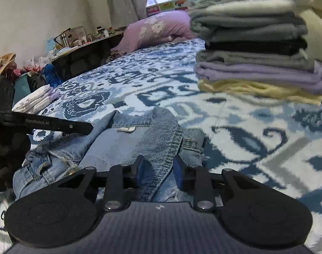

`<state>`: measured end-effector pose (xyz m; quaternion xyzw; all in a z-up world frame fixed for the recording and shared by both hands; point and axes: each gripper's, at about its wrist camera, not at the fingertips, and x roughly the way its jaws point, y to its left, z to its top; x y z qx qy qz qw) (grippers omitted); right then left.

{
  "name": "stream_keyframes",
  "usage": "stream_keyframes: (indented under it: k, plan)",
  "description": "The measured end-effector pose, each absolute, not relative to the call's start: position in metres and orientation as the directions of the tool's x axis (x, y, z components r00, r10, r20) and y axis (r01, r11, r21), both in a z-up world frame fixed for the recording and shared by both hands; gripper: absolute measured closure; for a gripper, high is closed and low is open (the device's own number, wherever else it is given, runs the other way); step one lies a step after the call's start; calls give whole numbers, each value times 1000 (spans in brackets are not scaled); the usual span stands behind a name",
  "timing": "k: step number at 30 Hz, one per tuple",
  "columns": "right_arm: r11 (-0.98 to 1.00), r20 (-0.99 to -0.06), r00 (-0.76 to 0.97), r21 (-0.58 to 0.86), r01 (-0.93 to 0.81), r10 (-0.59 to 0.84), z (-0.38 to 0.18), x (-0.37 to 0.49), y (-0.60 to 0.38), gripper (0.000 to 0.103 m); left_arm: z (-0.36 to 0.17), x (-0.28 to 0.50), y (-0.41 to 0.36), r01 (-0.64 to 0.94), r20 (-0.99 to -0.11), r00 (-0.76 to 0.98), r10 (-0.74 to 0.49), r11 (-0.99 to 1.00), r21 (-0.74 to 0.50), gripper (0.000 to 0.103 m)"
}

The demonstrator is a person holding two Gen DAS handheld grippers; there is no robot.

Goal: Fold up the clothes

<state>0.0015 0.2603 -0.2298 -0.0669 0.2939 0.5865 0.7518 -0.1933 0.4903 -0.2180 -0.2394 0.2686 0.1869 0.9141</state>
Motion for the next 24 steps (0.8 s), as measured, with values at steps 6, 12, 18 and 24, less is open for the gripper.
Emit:
stream_keyframes:
  k: [6, 12, 18, 24]
  plan:
    - [252, -460, 135, 203, -946, 878, -201, -21, 232, 67, -186, -219, 443, -431, -528, 806, 269, 877, -210, 63]
    - [133, -471, 45, 155, -979, 881, -198, -54, 222, 61, -207, -217, 404, -376, -597, 758, 264, 924, -69, 55]
    - [181, -543, 101, 96, -979, 833, -230, -53, 249, 62, -229, -206, 395, -420, -614, 713, 340, 908, 15, 52]
    - [251, -496, 156, 130, -959, 854, -216, -52, 225, 59, -214, -230, 393, -487, -581, 729, 362, 871, -68, 51]
